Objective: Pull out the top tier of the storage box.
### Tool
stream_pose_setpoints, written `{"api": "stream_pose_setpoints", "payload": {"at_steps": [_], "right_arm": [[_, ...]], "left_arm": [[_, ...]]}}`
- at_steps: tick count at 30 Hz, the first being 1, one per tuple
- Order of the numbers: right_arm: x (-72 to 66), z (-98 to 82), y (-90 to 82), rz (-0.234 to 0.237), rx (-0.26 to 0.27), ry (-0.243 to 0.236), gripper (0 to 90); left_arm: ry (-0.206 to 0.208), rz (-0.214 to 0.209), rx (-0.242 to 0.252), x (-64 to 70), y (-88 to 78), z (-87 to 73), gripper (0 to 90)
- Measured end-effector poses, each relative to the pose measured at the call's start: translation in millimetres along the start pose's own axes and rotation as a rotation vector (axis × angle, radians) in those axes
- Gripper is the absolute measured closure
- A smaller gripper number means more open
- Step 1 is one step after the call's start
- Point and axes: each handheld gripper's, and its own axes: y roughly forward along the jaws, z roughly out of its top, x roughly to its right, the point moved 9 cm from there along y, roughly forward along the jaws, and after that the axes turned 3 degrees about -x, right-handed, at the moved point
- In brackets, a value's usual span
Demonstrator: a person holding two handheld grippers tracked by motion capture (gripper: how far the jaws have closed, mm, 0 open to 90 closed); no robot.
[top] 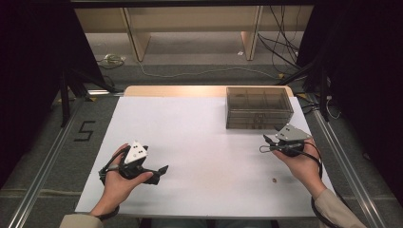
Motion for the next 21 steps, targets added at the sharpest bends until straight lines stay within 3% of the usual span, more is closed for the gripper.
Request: {"api": "stream_pose_setpoints", "payload": {"at_steps": [10, 21], "right_arm": [[18.2, 8.8, 22.3, -0.063, -0.013, -0.040, 51.2], [20.7, 12.9, 46.0, -0.082, -0.040, -0.097, 55.9]], "left_arm": [[0.002, 0.005, 0.004, -0.5, -1.5, -0.8, 0.9], [-0.007, 0.010, 0.005, -2.4, -3.3, -2.4, 1.3]]}}
